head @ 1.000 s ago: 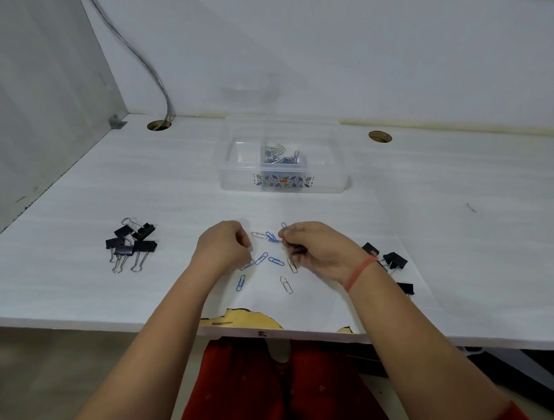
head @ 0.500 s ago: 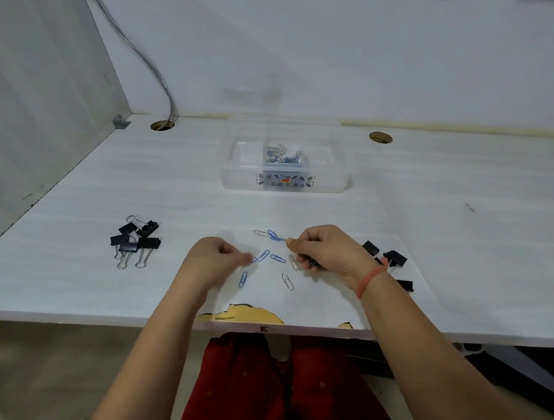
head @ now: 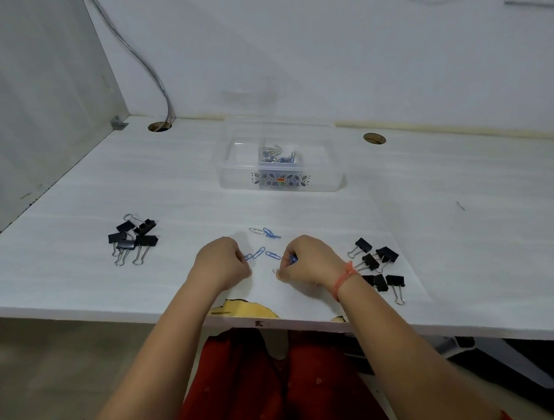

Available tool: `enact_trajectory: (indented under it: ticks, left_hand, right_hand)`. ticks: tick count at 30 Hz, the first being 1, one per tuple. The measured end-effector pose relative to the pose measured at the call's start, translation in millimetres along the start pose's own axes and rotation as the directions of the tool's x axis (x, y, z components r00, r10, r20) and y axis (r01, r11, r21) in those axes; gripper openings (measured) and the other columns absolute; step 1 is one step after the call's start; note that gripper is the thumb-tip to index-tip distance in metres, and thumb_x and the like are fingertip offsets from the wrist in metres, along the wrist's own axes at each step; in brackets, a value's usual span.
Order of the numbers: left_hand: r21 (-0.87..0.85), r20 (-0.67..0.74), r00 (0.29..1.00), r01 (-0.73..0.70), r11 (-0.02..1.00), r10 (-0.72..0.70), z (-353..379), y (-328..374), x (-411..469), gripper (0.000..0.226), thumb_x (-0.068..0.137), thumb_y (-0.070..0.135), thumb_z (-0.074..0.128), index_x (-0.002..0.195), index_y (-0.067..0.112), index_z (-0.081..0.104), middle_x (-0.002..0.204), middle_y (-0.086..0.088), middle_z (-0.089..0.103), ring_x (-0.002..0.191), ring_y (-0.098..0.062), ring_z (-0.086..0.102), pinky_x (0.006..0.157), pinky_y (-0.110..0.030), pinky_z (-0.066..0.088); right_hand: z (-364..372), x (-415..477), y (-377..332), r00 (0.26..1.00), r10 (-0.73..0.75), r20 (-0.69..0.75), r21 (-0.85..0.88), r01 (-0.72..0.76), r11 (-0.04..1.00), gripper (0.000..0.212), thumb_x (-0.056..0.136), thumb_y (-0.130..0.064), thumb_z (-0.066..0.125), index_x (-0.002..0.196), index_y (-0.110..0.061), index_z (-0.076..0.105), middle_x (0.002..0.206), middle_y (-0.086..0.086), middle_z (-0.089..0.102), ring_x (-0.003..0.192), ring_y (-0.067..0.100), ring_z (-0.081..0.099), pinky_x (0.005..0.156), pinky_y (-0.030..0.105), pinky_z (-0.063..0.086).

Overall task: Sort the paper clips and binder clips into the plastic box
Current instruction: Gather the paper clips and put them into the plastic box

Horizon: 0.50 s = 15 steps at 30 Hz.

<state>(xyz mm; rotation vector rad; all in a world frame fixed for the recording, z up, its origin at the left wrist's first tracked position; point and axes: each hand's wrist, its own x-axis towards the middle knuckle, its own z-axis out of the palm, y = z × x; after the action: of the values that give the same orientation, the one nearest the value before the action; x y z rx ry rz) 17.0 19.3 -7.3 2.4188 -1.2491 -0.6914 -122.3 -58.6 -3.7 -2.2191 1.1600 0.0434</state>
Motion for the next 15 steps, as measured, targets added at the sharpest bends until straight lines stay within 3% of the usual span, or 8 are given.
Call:
enact_trajectory:
  ticks: [2, 3, 5, 6, 8, 9, 12, 15]
  left_hand:
    - [-0.27, 0.01, 1.0, 0.017, 0.963, -0.015, 1, -2, -5, 0.012, 0.081, 0.01, 0.062, 0.069, 0.009, 0.059, 0.07, -0.007, 0.055, 0.062, -0.021, 0.047, 0.058, -0.026, 0.036]
    - [-0.431, 0.025, 0.999, 0.039, 0.901, -0.031, 0, -4, -6, 0.013, 0.082, 0.009, 0.063, 0.07, 0.007, 0.059, 0.068, -0.006, 0.053, 0.06, -0.019, 0.045, 0.057, -0.026, 0.036]
    - [-0.661, 0.069, 0.994, 0.109, 0.742, -0.085, -3, -7, -8, 0.01, 0.083, 0.006, 0.064, 0.073, 0.005, 0.063, 0.067, -0.006, 0.054, 0.061, -0.017, 0.045, 0.06, -0.026, 0.039]
    - [-0.751, 0.111, 0.988, 0.156, 0.642, -0.11, -3, -7, -7, 0.01, 0.083, 0.004, 0.064, 0.073, 0.005, 0.064, 0.068, -0.007, 0.056, 0.061, -0.016, 0.047, 0.061, -0.026, 0.042]
    - [-0.879, 0.209, 0.97, 0.243, 0.411, -0.127, -5, -6, -6, 0.013, 0.086, -0.001, 0.059, 0.075, 0.005, 0.062, 0.07, -0.007, 0.055, 0.059, -0.013, 0.046, 0.055, -0.02, 0.05]
    - [-0.907, 0.25, 0.96, 0.277, 0.317, -0.123, -6, -6, -5, 0.012, 0.087, -0.003, 0.056, 0.079, 0.004, 0.062, 0.071, -0.008, 0.054, 0.057, -0.011, 0.045, 0.048, -0.015, 0.05]
    - [-0.924, 0.355, 0.932, 0.362, 0.12, -0.076, -7, -5, -5, 0.013, 0.091, -0.002, 0.047, 0.092, -0.001, 0.06, 0.069, -0.009, 0.051, 0.045, -0.008, 0.044, 0.035, -0.013, 0.037]
    - [-0.914, 0.405, 0.912, 0.406, 0.001, -0.063, -8, -5, -3, 0.021, 0.094, 0.003, 0.04, 0.085, -0.001, 0.058, 0.058, -0.008, 0.052, 0.036, -0.009, 0.044, 0.032, -0.014, 0.032]
  right_hand:
    - [-3, -2, 4, 1.0, -0.003, 0.009, 0.242, 0.001, 0.97, 0.011, 0.084, -0.019, 0.064, 0.079, -0.009, 0.066, 0.072, 0.0, 0.058, 0.064, 0.01, 0.052, 0.057, 0.016, 0.042]
    - [-5, -3, 6, 1.0, 0.021, 0.021, 0.448, -0.028, 0.893, 0.01, 0.086, -0.015, 0.063, 0.08, -0.008, 0.065, 0.071, 0.001, 0.057, 0.057, 0.007, 0.05, 0.05, 0.012, 0.041]
    - [-8, -1, 11, 0.993, 0.041, 0.109, 0.804, -0.112, 0.584, 0.012, 0.089, -0.007, 0.059, 0.077, -0.009, 0.059, 0.069, 0.004, 0.052, 0.051, 0.006, 0.043, 0.042, 0.013, 0.034]
    - [-9, 1, 15, 0.988, 0.032, 0.149, 0.903, -0.149, 0.404, 0.015, 0.09, -0.005, 0.056, 0.076, -0.009, 0.057, 0.07, 0.006, 0.051, 0.051, 0.007, 0.041, 0.042, 0.014, 0.033]
    - [-10, 4, 19, 0.98, 0.005, 0.198, 0.974, -0.198, 0.114, 0.016, 0.092, -0.002, 0.052, 0.077, -0.007, 0.054, 0.072, 0.007, 0.051, 0.052, 0.008, 0.042, 0.041, 0.013, 0.033]
    - [-10, 5, 20, 0.977, -0.004, 0.211, 0.977, -0.211, 0.034, 0.015, 0.093, -0.001, 0.05, 0.08, -0.006, 0.054, 0.071, 0.007, 0.051, 0.052, 0.008, 0.044, 0.041, 0.013, 0.034]
    - [-8, 6, 23, 0.975, -0.018, 0.223, 0.975, -0.223, -0.012, 0.013, 0.093, 0.002, 0.046, 0.093, -0.002, 0.058, 0.069, 0.007, 0.052, 0.052, 0.009, 0.045, 0.041, 0.014, 0.039]
    - [-9, 9, 25, 0.965, -0.007, 0.262, 0.965, -0.262, -0.006, 0.012, 0.093, -0.013, 0.052, 0.088, -0.005, 0.06, 0.069, 0.006, 0.053, 0.053, 0.01, 0.048, 0.042, 0.015, 0.041]
